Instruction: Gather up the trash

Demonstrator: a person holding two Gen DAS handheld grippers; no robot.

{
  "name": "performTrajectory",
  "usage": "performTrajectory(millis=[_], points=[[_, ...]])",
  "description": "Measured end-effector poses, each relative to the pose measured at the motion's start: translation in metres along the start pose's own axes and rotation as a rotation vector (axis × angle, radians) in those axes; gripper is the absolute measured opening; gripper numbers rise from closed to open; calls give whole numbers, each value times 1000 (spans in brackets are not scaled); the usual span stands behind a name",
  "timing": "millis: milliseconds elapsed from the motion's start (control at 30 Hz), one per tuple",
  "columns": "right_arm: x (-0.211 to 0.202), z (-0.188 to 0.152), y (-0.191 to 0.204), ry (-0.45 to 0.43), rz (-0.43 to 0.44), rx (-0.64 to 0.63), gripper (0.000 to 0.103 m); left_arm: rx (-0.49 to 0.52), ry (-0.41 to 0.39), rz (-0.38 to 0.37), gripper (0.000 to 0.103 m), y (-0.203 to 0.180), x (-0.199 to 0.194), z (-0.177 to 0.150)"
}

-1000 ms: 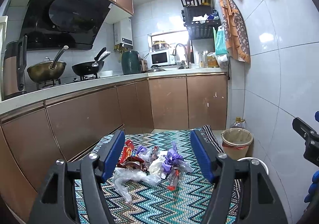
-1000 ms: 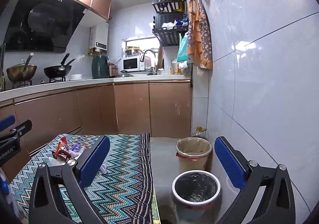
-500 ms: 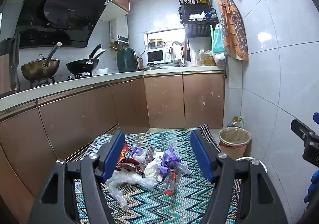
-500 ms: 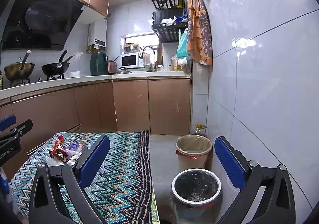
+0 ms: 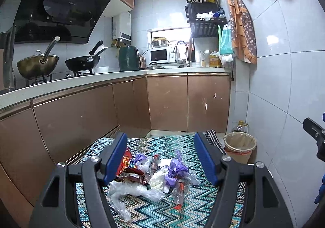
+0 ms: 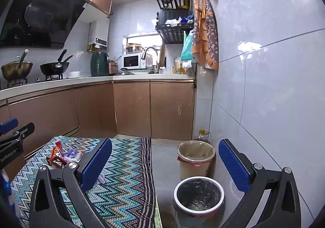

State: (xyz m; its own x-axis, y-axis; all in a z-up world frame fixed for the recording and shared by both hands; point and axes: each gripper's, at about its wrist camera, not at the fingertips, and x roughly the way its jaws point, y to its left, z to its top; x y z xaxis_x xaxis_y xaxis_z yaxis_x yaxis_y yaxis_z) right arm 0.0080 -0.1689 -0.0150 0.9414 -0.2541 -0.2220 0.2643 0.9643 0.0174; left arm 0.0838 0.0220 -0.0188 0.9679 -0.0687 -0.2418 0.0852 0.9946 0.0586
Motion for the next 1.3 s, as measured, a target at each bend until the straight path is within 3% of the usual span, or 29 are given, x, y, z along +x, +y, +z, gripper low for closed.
performTrajectory(millis=[300, 567, 633, 800, 967, 1100, 1300], points=[[28, 1, 20, 34, 54, -22, 103, -27, 36, -20, 66, 26, 32, -2], [81, -13, 52, 149, 239, -57, 102, -49, 78, 76, 66, 81, 61, -11], [98, -21, 63, 201, 299, -70, 99, -55, 111, 101, 66, 96, 70, -16], [144, -44, 92, 354, 444, -82, 66, -127, 205, 77, 66, 131, 93, -35], [190, -74, 124, 500, 567, -110, 47, -164, 298, 39, 66, 149, 115, -57], [218, -96, 144, 586, 625, -139, 45, -175, 362, -27, 65, 153, 128, -73], [243, -110, 154, 646, 673, -165, 45, -178, 410, -128, 65, 146, 151, -77]])
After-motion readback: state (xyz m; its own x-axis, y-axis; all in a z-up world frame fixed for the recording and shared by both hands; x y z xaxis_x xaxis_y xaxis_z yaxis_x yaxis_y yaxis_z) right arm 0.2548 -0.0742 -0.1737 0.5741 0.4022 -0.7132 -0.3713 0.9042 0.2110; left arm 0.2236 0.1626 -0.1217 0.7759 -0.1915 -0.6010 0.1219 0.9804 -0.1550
